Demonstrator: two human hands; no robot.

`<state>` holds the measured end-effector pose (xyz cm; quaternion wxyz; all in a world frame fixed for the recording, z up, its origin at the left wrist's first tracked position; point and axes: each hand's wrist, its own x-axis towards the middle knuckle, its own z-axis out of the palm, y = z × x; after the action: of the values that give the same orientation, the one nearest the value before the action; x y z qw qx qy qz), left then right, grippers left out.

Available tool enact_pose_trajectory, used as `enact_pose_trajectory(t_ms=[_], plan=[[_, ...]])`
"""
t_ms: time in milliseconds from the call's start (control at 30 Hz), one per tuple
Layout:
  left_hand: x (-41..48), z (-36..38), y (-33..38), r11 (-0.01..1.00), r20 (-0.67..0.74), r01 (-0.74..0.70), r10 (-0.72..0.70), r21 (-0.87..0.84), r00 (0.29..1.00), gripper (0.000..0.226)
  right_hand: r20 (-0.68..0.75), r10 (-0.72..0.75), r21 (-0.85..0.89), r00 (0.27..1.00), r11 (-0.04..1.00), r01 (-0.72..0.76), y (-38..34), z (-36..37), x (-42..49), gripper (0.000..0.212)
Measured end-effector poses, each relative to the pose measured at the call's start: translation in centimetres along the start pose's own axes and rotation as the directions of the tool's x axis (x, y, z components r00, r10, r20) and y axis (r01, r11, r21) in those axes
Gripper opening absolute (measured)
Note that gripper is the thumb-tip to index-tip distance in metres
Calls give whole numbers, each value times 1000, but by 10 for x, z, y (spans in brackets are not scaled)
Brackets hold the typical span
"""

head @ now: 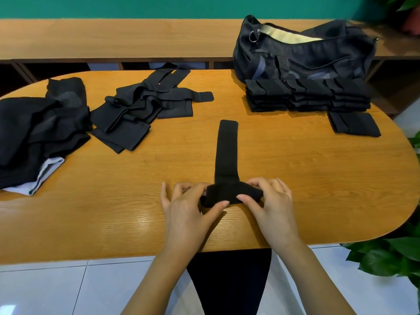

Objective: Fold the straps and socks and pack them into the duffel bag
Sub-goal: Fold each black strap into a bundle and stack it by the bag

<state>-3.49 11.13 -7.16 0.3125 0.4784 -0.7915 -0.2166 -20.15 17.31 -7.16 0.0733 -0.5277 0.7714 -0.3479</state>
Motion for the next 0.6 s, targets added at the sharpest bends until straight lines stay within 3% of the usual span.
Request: enact_pose_trajectory(t_ms=[200,400,600], plan=[[0,3,-5,1000,32,-3,3,23,999,30,47,44,-1,998,999,-44,-1,-4,1,35],[4,4,-3,1000,7,-2,2,2,1000,34,29,-135,-112,990,984,137,8,-12,-1,37],[5,4,-5,999,-7,8,-8,-48,1000,27,-6,-153,-101,988,983,152,14,-10,1,33]])
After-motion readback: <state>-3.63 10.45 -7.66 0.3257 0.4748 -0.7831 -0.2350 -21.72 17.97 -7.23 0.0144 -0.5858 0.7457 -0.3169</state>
